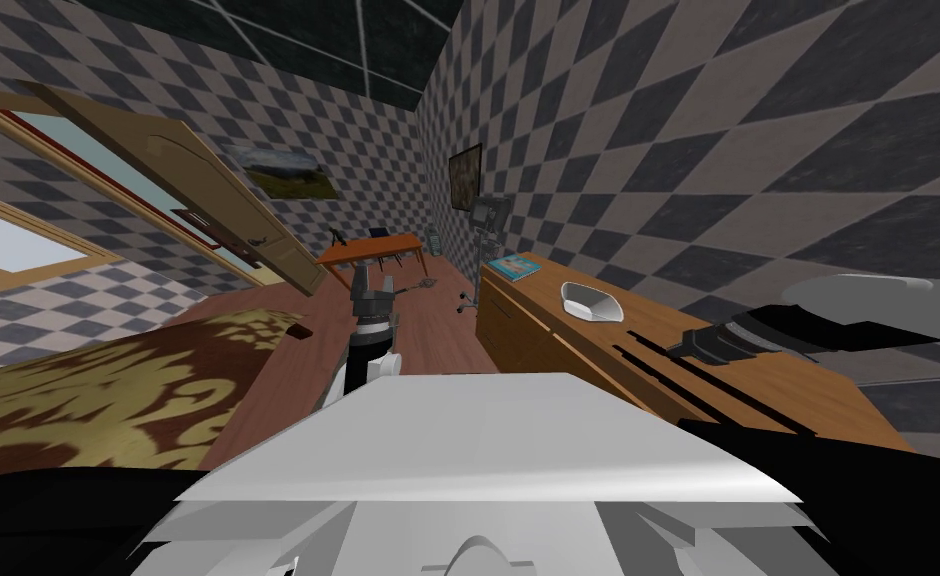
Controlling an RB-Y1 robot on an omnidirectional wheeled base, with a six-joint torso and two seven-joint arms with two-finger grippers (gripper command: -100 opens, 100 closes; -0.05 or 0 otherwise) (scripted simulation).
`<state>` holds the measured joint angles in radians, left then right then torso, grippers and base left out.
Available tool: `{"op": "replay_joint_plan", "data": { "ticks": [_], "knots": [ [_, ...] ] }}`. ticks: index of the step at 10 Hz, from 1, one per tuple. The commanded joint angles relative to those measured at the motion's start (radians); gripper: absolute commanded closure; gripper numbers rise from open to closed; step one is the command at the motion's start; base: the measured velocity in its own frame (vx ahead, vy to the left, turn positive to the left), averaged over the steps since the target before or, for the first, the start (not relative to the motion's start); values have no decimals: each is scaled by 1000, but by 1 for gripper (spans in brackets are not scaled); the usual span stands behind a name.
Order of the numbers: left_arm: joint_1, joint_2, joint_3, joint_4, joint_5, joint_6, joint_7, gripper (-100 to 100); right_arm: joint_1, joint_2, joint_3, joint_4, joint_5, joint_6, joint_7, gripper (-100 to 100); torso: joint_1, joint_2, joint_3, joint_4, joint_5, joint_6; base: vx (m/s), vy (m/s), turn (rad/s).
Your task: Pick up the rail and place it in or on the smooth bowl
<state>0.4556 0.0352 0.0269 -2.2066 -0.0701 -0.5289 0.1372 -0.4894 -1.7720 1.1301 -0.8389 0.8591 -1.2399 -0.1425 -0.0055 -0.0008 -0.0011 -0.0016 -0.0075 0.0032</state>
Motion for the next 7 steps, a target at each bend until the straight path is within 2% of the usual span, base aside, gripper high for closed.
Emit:
{"op": "replay_joint_plan", "data": {
  "ticks": [1, 2, 3, 4, 5, 6, 7],
  "knots": [
    [0, 0, 0, 0, 0, 0, 0, 0, -23, -26, 3, -13, 4, -31, -7, 100, 0, 0, 0, 0, 0, 0, 1, -10, -15],
    [0, 0, 0, 0, 0, 0, 0, 0, -11, -18, 2, -19, 1, -9, -8, 100, 0, 0, 0, 0, 1, 0, 2, -9, -3],
    [0, 0, 0, 0, 0, 0, 0, 0, -13, -21, 2, -21, 2, -13, -10, 0, 0, 0, 0, 0, 0, 0, 0, 0, 0],
    [0, 0, 0, 0, 0, 0, 0, 0, -33, -56, -2, -13, 9, -20, -35, 100, 0, 0, 0, 0, 0, 0, 1, 47, 162],
    [0, 0, 0, 0, 0, 0, 0, 0, -49, -82, -4, -8, 14, -26, -52, 100, 3, -1, 0, 0, 2, -2, 20, 87, 236],
    [0, 0, 0, 0, 0, 0, 0, 0, -49, -82, -4, -8, 14, -26, -52, 100, 8, -2, -1, 0, 3, -2, 24, 71, 58],
    [0, 0, 0, 0, 0, 0, 0, 0, -66, -111, -7, -4, 19, -34, -72, 100, 7, -3, -2, 0, 2, -1, 24, 85, 95]
  ]
}}
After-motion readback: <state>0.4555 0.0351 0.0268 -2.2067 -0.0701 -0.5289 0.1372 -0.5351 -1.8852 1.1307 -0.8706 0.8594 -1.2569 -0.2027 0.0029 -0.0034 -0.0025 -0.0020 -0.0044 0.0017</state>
